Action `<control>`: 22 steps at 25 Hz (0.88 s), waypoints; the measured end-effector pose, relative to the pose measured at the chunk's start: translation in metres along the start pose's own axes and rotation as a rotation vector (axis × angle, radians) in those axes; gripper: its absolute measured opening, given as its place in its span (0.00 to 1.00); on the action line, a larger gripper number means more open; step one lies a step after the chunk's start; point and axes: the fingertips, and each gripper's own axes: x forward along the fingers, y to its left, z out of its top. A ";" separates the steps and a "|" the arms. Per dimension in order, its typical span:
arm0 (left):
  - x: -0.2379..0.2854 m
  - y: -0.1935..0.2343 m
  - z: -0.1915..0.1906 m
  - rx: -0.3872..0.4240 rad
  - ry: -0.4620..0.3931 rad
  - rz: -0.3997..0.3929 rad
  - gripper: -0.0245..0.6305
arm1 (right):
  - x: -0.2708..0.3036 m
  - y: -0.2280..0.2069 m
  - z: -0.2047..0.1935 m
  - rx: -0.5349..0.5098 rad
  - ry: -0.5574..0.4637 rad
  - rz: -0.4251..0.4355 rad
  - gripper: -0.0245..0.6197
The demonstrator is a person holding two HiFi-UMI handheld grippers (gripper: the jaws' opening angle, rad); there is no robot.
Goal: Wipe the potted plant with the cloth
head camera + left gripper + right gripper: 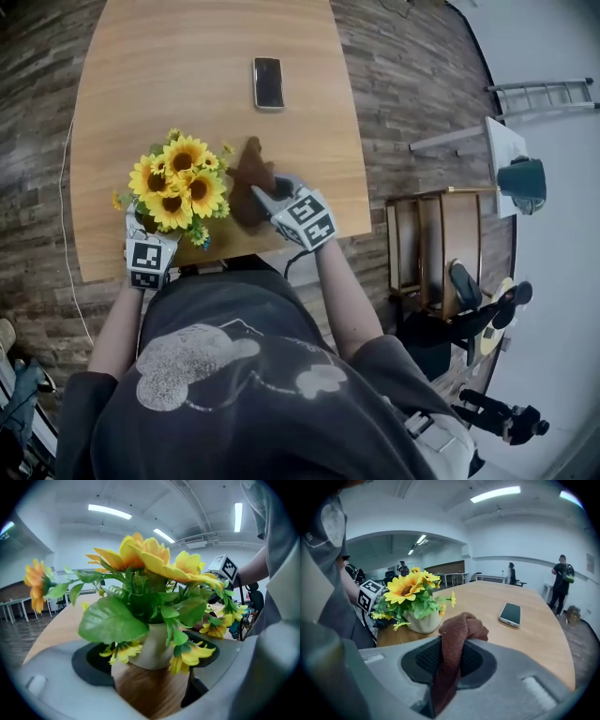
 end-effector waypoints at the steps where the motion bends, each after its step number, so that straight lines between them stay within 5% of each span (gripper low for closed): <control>1: 0.000 0.000 -0.002 0.004 0.008 0.008 0.75 | 0.008 -0.001 0.004 -0.036 0.011 0.030 0.12; 15: -0.001 -0.002 -0.006 -0.019 0.019 0.016 0.70 | 0.076 0.039 0.030 -0.292 0.076 0.336 0.12; 22: -0.002 -0.002 -0.006 0.001 0.027 -0.030 0.70 | 0.071 0.055 0.020 -0.283 0.071 0.380 0.12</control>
